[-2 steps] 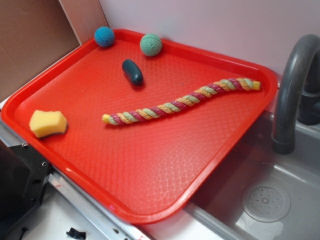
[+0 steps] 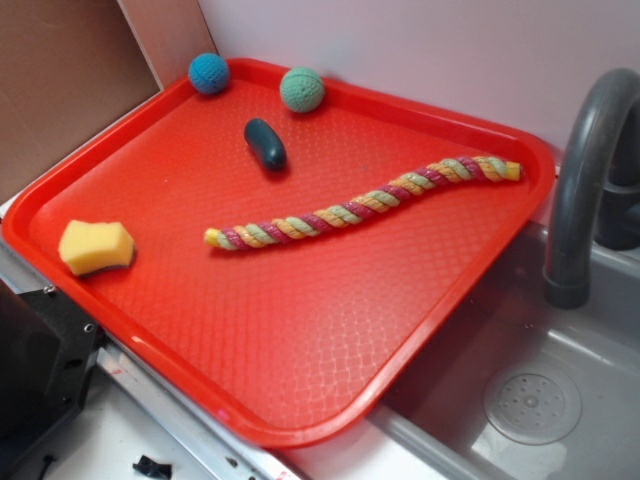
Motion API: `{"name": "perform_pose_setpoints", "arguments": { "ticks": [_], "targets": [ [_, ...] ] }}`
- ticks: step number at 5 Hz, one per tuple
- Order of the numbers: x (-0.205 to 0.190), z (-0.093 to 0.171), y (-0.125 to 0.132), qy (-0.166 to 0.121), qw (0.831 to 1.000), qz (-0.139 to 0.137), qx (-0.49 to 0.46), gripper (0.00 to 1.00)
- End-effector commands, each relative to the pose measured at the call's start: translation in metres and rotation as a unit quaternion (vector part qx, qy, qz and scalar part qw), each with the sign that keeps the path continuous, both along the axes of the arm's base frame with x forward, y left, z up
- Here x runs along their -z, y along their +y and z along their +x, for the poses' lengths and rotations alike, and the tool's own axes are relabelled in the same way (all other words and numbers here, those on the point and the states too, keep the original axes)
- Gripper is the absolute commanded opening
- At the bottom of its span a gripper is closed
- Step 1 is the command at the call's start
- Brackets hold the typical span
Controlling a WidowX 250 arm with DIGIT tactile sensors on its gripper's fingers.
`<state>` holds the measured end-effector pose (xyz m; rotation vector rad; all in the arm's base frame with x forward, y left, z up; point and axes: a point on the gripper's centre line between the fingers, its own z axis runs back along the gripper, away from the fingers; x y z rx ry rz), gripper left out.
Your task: Grab the multicolored rope.
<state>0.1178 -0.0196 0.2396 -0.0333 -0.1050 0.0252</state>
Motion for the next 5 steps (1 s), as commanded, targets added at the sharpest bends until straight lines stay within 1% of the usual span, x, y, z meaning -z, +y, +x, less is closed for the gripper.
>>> {"name": "perform_pose_setpoints", "arguments": {
  "ticks": [1, 2, 3, 4, 5],
  "targets": [
    [0.018, 0.043, -0.02, -0.09, 0.995, 0.006, 0.038, 1.0],
    [0.048, 0.08, -0.037, -0.092, 0.99, 0.034, 0.101, 1.0],
    [0.071, 0.112, -0.049, -0.108, 0.981, 0.052, 0.152, 1.0],
    [0.102, 0.134, -0.066, -0.086, 0.979, 0.048, 0.178, 1.0],
    [0.127, 0.14, -0.076, -0.056, 0.977, 0.065, 0.195, 1.0]
  ]
}}
